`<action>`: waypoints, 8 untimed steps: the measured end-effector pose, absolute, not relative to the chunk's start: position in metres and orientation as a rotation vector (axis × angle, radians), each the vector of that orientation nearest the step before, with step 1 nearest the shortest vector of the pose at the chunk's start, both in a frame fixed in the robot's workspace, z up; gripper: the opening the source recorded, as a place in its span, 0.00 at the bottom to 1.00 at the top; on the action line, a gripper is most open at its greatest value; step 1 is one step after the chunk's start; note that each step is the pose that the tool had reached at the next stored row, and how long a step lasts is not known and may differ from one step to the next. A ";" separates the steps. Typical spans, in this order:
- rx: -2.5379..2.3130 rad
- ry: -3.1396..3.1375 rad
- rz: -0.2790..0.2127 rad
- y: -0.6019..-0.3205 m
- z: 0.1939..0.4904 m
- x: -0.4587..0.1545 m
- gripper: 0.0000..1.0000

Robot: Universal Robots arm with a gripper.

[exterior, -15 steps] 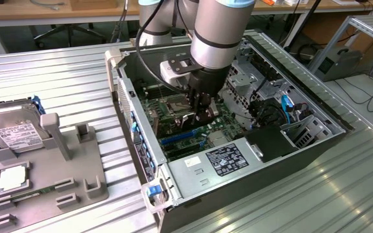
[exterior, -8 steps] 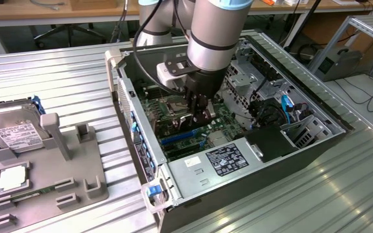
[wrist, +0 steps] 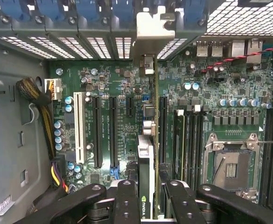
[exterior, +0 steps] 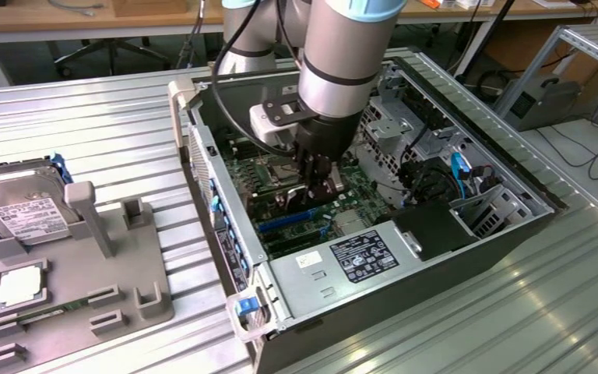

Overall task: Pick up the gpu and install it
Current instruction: 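Insert the gpu into the slot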

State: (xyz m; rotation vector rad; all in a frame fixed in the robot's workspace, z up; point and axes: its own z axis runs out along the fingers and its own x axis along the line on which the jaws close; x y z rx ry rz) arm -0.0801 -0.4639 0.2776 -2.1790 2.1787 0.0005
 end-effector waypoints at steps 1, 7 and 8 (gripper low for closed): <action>-2.179 2.178 0.001 -0.464 0.277 -0.081 0.27; -2.179 2.178 0.000 -0.464 0.276 -0.083 0.27; -2.179 2.179 0.000 -0.464 0.276 -0.083 0.27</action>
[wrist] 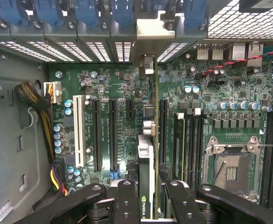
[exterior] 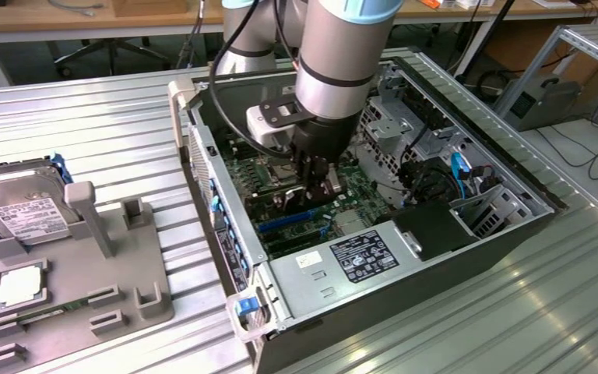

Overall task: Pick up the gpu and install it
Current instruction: 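Insert the gpu into the slot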

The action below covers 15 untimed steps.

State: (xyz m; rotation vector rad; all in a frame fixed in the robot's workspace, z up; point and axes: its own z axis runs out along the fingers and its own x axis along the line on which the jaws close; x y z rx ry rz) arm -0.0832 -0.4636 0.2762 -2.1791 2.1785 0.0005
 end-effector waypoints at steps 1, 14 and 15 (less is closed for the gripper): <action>-2.179 2.178 0.001 -0.464 0.276 -0.083 0.27; -2.179 2.178 -0.001 -0.464 0.269 -0.088 0.27; -2.179 2.178 -0.001 -0.464 0.269 -0.088 0.27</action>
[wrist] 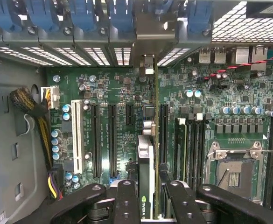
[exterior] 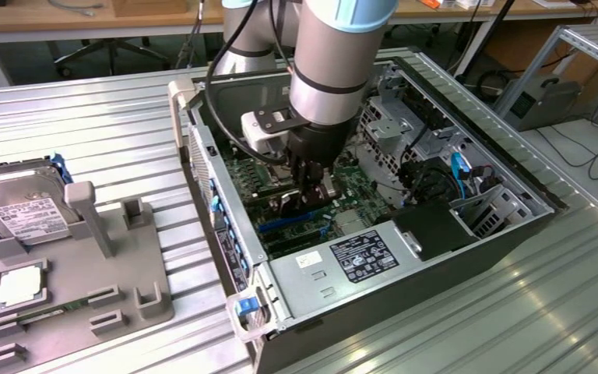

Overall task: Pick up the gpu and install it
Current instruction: 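Insert the gpu into the slot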

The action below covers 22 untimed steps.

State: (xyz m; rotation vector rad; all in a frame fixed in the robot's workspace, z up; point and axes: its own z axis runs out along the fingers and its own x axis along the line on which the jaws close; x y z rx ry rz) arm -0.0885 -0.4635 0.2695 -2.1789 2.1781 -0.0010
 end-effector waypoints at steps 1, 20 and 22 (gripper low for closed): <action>-2.179 2.178 -0.001 -0.463 0.269 -0.088 0.27; -2.178 2.179 -0.001 -0.463 0.263 -0.090 0.27; -2.178 2.178 -0.001 -0.463 0.262 -0.090 0.27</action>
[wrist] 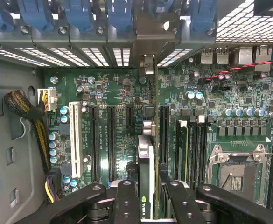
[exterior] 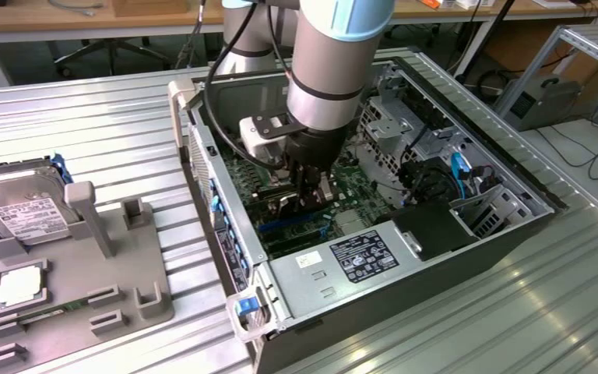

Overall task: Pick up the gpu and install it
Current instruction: 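Insert the gpu into the slot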

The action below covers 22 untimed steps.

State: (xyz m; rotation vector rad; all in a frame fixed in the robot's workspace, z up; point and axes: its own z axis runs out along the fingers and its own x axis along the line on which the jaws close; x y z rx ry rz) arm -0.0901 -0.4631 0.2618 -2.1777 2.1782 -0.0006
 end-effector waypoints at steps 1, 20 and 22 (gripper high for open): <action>-2.178 2.179 -0.001 -0.463 0.261 -0.090 0.27; -2.178 2.180 0.000 -0.463 0.261 -0.091 0.27; -2.178 2.180 0.001 -0.463 0.261 -0.091 0.27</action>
